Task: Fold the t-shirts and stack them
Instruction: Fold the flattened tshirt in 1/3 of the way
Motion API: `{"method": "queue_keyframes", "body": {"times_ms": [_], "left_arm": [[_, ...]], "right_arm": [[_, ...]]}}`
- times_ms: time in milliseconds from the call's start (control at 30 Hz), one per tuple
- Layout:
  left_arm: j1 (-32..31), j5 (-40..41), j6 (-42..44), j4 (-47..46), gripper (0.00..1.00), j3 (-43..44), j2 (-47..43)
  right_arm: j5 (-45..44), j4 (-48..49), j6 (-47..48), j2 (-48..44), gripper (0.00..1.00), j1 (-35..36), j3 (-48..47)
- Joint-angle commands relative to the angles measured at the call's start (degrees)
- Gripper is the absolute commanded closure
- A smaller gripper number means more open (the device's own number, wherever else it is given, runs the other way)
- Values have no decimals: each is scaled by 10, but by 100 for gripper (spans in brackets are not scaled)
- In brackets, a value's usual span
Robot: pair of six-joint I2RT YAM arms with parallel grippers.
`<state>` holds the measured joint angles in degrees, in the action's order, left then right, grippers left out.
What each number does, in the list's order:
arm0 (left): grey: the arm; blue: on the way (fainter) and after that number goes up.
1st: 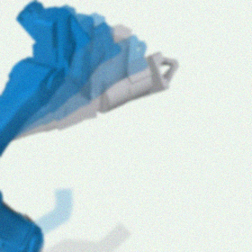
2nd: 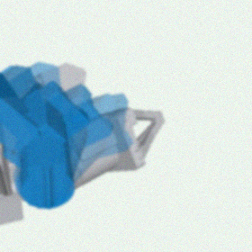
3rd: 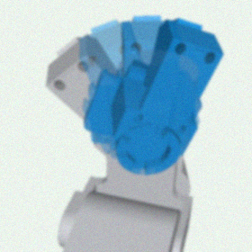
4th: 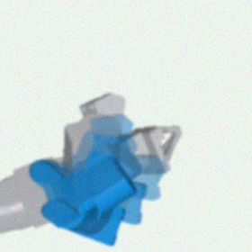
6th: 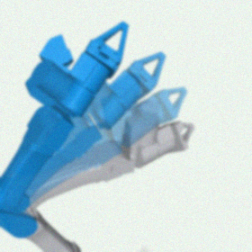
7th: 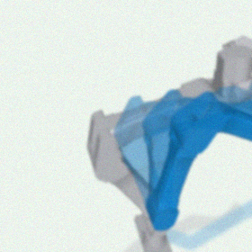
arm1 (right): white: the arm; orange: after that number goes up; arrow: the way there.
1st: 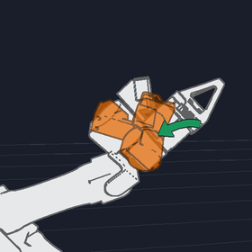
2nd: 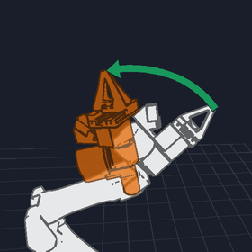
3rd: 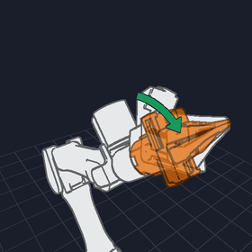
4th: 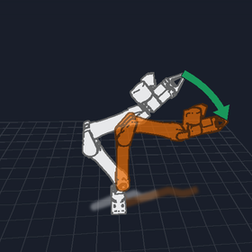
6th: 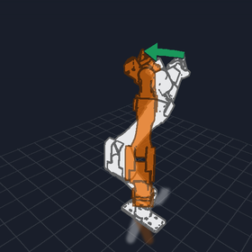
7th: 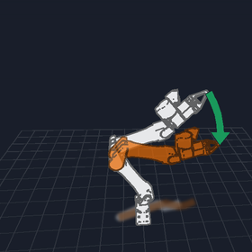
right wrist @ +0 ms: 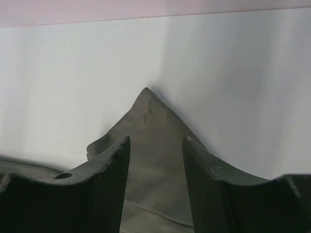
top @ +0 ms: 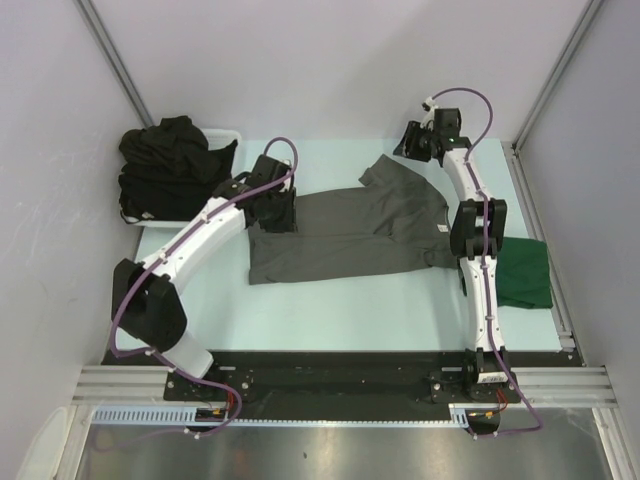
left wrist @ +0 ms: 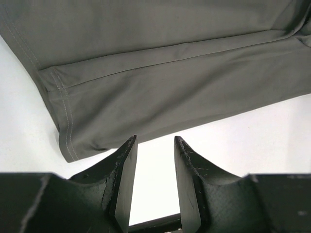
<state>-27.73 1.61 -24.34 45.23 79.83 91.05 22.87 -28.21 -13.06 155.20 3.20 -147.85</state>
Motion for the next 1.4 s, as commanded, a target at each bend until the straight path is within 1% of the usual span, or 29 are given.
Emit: {"method": "queue_keyframes", "body": {"times_ms": [0, 233, 267, 400, 533, 1000, 1133, 1167, 1233, 1267, 1300, 1333, 1367], "left_arm": [[-6, -11, 9, -1, 59, 36, 3], [-7, -11, 13, 3, 59, 47, 8], [-6, -24, 14, 4, 59, 49, 8], [-7, -29, 14, 6, 59, 52, 12], [-6, -35, 17, 6, 59, 54, 16], [-7, -45, 20, 6, 59, 62, 23], [-7, -49, 18, 6, 59, 60, 23], [-7, -49, 18, 4, 59, 58, 22], [-7, -46, 16, -6, 60, 48, 21], [-7, -46, 16, -12, 64, 45, 24], [-7, -46, 14, -15, 65, 43, 28], [-7, -45, 13, -17, 67, 43, 33], [-7, -47, 12, -20, 74, 43, 43]], "right_arm": [[14, 13, -9, 7, 48, 0, -3], [19, 34, -18, 19, 48, 5, -1], [21, 47, -21, 22, 48, 8, 0], [24, 78, -35, 32, 45, 15, -2], [31, 99, -53, 46, 44, 19, -9], [31, 90, -42, 55, 45, 21, -7], [37, 78, -43, 39, 46, 18, -5], [37, 76, -40, 29, 47, 18, 2], [41, 89, -37, -2, 50, 18, 48], [43, 91, -39, -38, 53, 17, 67], [43, 93, -39, -54, 62, 17, 81], [47, 83, -37, -68, 65, 17, 97], [48, 71, -36, -97, 72, 18, 102]]}}
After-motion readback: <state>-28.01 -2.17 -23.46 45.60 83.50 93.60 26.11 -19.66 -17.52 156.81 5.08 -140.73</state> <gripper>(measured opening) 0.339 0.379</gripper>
